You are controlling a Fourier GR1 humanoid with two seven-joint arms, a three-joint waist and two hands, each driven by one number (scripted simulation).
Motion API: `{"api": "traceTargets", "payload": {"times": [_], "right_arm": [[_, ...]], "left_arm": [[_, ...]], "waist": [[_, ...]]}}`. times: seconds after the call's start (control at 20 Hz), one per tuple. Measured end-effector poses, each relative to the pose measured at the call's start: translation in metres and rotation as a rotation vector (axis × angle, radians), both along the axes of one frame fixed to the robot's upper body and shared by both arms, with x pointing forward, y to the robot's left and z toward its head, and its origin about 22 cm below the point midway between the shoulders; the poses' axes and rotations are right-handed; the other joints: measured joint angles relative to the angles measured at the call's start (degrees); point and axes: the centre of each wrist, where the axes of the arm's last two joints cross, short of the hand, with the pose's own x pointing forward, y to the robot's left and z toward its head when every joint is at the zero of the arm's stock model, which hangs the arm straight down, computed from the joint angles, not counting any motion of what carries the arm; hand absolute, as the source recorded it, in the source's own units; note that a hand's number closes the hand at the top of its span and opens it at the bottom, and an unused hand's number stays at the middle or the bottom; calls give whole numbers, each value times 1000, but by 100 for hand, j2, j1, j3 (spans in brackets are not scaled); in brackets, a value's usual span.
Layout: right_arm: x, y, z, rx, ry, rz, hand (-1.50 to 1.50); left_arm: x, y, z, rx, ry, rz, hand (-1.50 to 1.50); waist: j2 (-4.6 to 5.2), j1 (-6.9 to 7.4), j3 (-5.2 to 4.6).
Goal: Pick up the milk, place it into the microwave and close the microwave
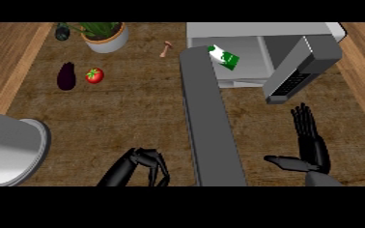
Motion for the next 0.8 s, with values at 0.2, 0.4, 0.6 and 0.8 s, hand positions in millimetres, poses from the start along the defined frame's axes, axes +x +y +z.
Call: {"api": "traceTargets", "payload": {"times": [0.2, 0.4, 0.6, 0.8], "right_arm": [[-19, -12, 10, 6, -34, -4, -150], [-32, -24, 34, 19, -66, 3, -150], [-48, -28, 57, 41, -97, 36, -150], [-53, -30, 82, 64, -129, 87, -150]], "left_arm": [[1, -21, -10, 39, 28, -83, 150], [6, -50, -19, 35, 33, -138, 150], [17, -78, -28, 50, 32, -170, 150], [22, -106, -33, 61, 26, -192, 150]], "waist": [[6, 1, -2], [15, 18, -1], [31, -17, -4], [53, -87, -6]]}}
